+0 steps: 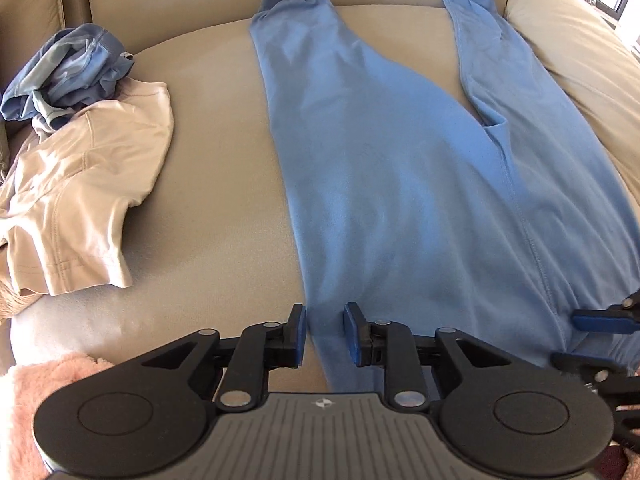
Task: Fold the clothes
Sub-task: 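Pull the waistband taut and open both grippers over the sweatpants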
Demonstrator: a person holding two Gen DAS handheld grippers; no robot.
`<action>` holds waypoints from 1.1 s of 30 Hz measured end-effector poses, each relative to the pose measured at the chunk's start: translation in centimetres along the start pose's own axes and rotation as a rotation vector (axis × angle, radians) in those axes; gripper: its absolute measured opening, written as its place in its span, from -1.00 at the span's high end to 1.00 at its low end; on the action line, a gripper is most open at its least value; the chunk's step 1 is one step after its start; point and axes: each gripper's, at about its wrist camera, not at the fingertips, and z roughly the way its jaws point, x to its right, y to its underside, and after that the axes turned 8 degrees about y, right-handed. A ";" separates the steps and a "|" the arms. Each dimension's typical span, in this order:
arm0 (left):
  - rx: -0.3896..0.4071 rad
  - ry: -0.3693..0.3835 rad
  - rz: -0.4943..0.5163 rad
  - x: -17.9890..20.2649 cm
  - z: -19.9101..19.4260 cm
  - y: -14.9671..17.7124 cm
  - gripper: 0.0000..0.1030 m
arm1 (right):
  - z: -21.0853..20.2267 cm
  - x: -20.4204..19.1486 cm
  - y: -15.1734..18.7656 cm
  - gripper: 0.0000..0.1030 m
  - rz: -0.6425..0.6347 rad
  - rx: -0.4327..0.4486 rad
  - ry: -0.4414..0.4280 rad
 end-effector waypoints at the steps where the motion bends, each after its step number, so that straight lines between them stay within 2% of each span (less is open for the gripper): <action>1: 0.008 0.002 0.008 0.3 -0.4 0.0 0.66 | -0.3 1.0 0.7 0.43 0.026 -0.029 -0.006; 2: 0.027 0.014 0.021 1.0 -1.0 -0.1 0.65 | -0.7 2.1 1.3 0.43 0.063 -0.045 -0.010; 4: 0.074 0.052 0.049 3.2 -2.6 -0.6 0.63 | -2.0 4.3 2.4 0.37 0.148 -0.016 -0.028; 6: 0.107 0.094 0.072 5.6 -3.7 -1.0 0.44 | -3.5 6.8 3.3 0.32 0.246 0.029 -0.059; 8: 0.133 0.147 0.107 8.6 -4.4 -1.5 0.40 | -4.6 9.3 4.2 0.30 0.341 0.070 -0.070; 14: 0.152 0.236 0.156 15.4 -4.1 -2.2 0.39 | -6.0 16.3 6.8 0.24 0.584 0.125 -0.049; 18: 0.153 0.240 0.196 19.8 -3.1 -2.3 0.39 | -5.4 20.1 7.9 0.08 0.690 0.141 -0.054; 24: 0.121 0.255 0.176 22.8 -1.3 -2.0 0.34 | -3.1 24.4 9.1 0.02 0.819 0.139 -0.107; 30: 0.111 0.336 0.152 23.8 -0.3 -1.0 0.12 | 0.0 27.5 10.3 -0.10 0.923 0.095 -0.234; 33: 0.114 0.343 0.170 24.7 0.0 -0.7 0.11 | 1.4 28.3 10.6 -0.13 0.961 0.086 -0.283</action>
